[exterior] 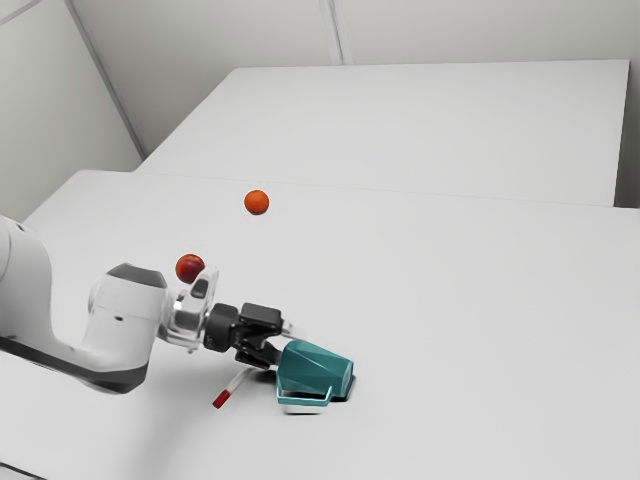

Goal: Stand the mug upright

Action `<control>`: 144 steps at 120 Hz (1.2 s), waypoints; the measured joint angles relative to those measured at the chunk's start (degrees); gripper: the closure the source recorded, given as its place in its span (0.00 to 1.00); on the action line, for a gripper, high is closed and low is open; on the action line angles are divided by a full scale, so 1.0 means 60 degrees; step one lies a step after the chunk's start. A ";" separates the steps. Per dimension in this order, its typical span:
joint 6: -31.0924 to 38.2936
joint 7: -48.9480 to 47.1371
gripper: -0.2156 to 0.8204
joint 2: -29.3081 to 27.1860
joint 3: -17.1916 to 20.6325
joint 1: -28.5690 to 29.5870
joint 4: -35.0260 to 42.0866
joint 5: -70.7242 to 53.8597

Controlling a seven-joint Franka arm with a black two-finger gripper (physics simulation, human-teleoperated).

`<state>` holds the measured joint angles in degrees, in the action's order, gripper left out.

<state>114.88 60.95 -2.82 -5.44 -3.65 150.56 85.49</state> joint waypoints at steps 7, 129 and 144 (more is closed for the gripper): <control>0.0009 0.0071 0.37 0.0004 0.0028 0.0016 0.0013 0.0055; 0.0545 -0.1418 0.96 0.1759 0.0789 -0.0068 -0.7021 -0.8330; 0.0566 -0.2593 0.96 0.3284 0.0589 -0.0912 -0.8767 -1.1566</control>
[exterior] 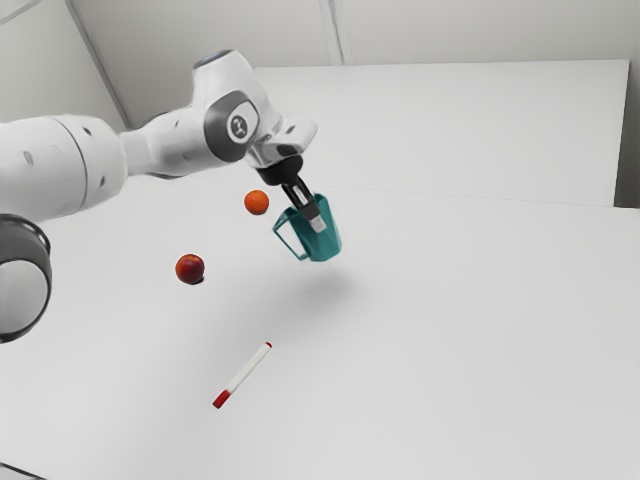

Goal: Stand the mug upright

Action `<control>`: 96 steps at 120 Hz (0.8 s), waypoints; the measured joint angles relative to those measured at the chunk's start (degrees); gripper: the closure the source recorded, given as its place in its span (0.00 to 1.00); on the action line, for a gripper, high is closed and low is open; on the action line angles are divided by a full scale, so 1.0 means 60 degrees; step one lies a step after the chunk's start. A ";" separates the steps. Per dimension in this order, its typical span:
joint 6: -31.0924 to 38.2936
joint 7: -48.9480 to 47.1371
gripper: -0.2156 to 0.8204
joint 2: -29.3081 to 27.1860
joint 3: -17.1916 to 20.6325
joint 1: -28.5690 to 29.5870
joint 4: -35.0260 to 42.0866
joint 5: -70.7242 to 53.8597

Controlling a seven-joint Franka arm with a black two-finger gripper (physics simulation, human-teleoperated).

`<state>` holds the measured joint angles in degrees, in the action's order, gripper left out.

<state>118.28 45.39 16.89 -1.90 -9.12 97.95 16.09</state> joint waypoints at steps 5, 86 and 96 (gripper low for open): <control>0.0155 -0.0419 0.96 0.0245 -0.0048 -0.0175 -0.0125 -0.0647; 0.2775 -0.5921 0.91 0.0369 -0.0254 -0.0749 0.1560 -0.2303; 0.2849 -0.6287 0.73 0.0367 -0.0254 -0.0747 0.1598 -0.2202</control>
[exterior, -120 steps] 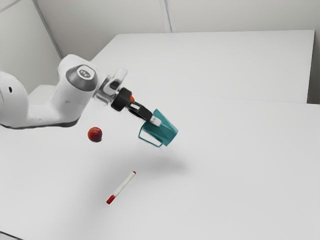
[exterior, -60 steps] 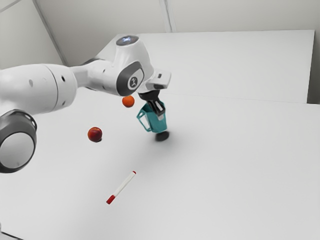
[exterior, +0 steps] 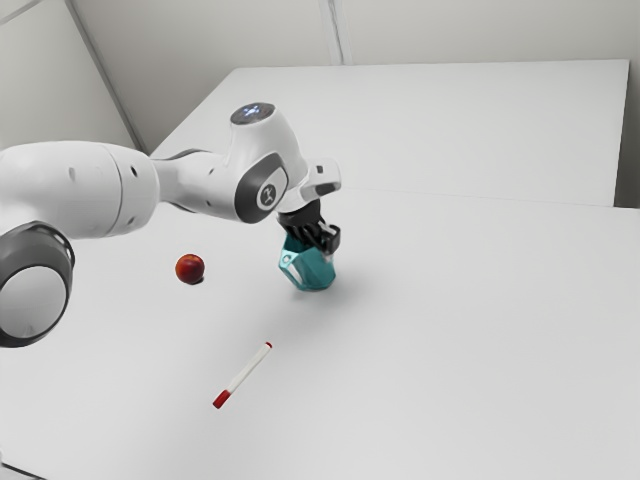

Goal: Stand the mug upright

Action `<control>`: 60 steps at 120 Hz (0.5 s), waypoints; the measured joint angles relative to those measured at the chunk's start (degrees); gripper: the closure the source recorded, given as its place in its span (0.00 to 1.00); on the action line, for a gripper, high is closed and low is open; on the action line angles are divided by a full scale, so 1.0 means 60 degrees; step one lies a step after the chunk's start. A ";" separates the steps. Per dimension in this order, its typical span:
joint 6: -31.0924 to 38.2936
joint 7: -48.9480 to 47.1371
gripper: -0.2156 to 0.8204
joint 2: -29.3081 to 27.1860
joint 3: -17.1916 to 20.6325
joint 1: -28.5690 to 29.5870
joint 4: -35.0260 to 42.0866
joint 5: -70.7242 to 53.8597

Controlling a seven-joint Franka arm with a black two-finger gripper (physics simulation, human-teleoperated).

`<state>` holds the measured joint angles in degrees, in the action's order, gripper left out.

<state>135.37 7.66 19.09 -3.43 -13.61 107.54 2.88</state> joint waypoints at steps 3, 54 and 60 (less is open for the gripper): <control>0.0016 -0.0102 0.67 -0.0003 0.0000 0.0003 0.0004 0.0019; -0.1040 -0.1304 0.27 -0.0855 0.0003 0.0007 -0.1081 0.0097; -0.1953 -0.1391 0.26 -0.1090 0.0040 0.0025 -0.2003 0.0078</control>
<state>123.65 -0.68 12.54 -3.19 -13.46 95.52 3.35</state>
